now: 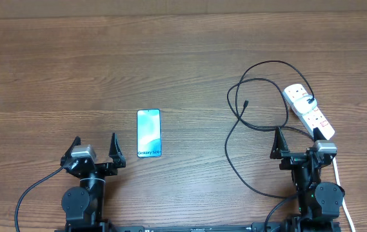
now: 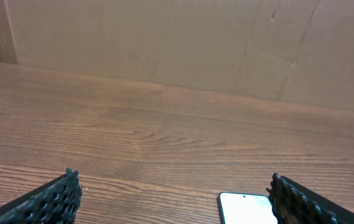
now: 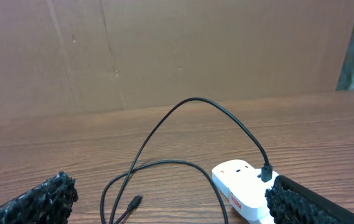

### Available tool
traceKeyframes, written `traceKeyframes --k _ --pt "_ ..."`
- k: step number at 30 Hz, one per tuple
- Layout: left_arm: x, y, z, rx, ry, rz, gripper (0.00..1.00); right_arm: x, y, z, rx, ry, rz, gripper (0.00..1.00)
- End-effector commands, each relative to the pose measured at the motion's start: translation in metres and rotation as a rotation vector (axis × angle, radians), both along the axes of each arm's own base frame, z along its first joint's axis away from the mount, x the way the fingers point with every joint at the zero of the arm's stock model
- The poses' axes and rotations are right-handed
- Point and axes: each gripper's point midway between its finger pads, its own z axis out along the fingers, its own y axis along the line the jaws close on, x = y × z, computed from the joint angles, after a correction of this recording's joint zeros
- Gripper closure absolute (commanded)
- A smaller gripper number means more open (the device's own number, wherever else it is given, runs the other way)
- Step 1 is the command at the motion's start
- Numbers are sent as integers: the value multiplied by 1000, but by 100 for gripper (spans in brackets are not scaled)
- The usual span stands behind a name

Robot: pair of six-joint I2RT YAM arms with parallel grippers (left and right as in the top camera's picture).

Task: Plug charger to phone and switch on socket

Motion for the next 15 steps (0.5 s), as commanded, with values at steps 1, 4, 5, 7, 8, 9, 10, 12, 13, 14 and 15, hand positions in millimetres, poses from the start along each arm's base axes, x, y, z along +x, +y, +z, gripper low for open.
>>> traceKeyframes --k 1,4,5,7,8,9,10,12,13,14,15 --pt "0 -1 0 25 -5 -11 0 0 0 -2 -4 -5 4 0" --pt "0 -1 0 25 -5 -11 0 0 0 -2 -4 -5 3 0" --pt "0 -1 0 25 -5 -11 1 0 0 -2 -4 -5 3 0" --pt "0 -1 0 25 -5 -11 0 0 0 -2 -4 -5 3 0" --pt "0 -1 0 25 -5 -11 1 0 0 -2 -4 -5 4 0" --pt "0 -1 0 25 -5 -11 1 0 0 -2 -4 -5 3 0" --pt "0 -1 0 25 -5 -11 0 0 0 -2 -4 -5 3 0" --pt "0 -1 0 25 -5 -11 1 0 0 -2 -4 -5 3 0" --pt "0 -1 0 25 -5 -11 0 0 0 -2 -4 -5 3 0" --pt "0 -1 0 25 -5 -11 0 0 0 -2 -4 -5 3 0" --pt "0 -1 0 25 -5 -11 0 0 0 -2 -4 -5 4 0"
